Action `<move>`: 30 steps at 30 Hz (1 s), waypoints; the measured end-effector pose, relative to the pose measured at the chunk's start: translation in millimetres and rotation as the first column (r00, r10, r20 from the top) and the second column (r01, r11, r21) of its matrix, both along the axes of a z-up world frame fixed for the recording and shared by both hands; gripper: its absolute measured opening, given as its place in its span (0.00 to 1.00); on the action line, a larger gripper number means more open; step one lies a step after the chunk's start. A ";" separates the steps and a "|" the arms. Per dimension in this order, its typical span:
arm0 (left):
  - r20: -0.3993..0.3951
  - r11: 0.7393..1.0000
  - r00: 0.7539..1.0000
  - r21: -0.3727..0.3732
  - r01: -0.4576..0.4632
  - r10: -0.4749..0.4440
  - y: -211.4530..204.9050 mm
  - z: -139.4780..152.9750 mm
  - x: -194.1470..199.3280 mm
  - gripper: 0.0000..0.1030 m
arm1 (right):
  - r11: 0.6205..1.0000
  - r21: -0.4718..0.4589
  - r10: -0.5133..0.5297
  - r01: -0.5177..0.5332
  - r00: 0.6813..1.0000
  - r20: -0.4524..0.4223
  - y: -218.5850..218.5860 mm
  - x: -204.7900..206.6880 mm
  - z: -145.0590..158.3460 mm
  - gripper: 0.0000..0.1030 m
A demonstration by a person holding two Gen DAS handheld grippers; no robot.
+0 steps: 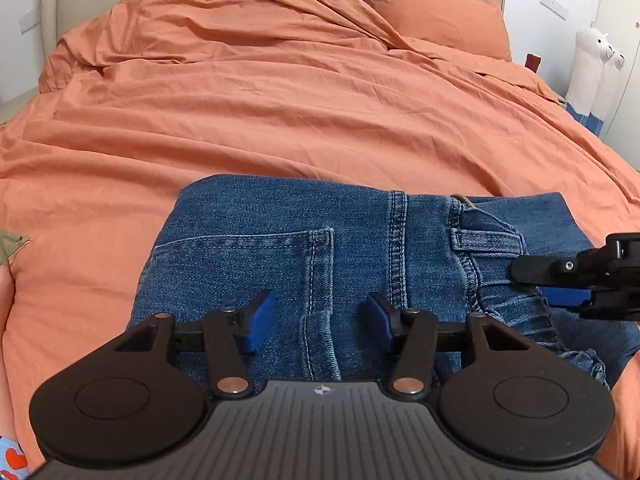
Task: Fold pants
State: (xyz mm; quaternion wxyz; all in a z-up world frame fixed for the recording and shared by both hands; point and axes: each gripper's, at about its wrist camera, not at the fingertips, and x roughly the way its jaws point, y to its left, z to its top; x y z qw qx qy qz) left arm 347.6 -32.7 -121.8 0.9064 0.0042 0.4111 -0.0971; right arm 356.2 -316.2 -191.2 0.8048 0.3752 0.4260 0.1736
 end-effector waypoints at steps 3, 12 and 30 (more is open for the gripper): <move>-0.018 1.000 1.000 -0.019 -0.005 0.005 3.2 -1.5 4.0 0.58 | 0.999 0.054 0.003 -0.002 1.000 -0.024 -3.8 2.7 -9.6 0.38; -0.035 0.999 0.999 -0.034 0.006 -0.007 6.3 -6.2 9.6 0.58 | 0.995 0.095 0.013 -0.009 0.999 -0.045 10.8 16.4 -24.1 0.36; 0.031 0.986 0.999 -0.168 0.017 -0.012 19.3 37.2 -1.9 0.58 | 0.976 -0.210 0.078 -0.061 0.994 0.074 57.2 11.8 86.6 0.10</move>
